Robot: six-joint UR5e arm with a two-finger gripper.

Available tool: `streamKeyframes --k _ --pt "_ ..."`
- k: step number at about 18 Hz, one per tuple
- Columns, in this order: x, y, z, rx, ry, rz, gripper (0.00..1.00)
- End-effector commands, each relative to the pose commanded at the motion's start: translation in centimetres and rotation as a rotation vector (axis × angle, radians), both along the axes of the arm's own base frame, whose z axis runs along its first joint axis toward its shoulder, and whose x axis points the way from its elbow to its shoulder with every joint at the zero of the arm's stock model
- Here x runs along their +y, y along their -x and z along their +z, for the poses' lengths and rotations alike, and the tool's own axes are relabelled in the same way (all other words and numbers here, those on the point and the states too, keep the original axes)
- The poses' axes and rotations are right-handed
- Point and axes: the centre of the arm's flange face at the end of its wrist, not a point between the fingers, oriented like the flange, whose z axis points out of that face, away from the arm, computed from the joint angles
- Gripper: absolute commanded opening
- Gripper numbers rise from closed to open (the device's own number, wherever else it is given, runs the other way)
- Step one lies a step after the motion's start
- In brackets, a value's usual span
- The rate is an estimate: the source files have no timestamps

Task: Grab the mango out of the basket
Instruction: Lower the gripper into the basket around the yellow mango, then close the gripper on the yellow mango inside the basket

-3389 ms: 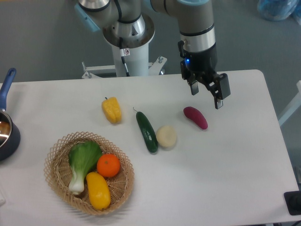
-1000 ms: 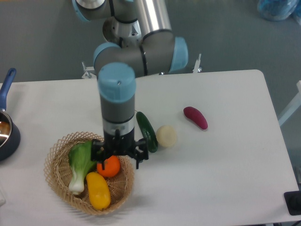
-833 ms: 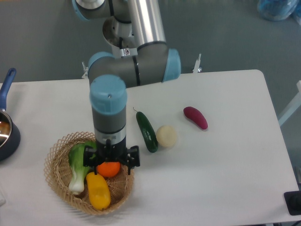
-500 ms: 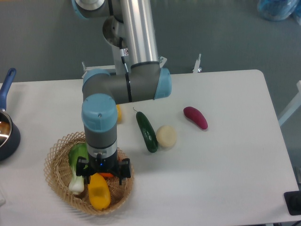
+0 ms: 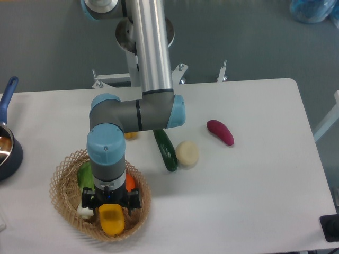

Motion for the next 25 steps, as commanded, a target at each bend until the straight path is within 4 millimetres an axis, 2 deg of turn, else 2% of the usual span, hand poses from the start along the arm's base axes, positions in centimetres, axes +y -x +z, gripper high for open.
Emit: streamKeyframes --k 14,19,22,24,25 --pt "0.5 0.2 -1.6 -0.006 0.017 -0.007 1.0" --pt "0.6 0.0 -1.6 -0.006 0.017 -0.01 0.7" --pt "0.7 0.1 -1.3 -0.001 0.011 -0.011 0.58" --pt "0.8 0.0 -0.9 0.001 0.007 -0.013 0.47" --pt "0.8 0.0 -0.6 0.004 0.003 -0.014 0.45"
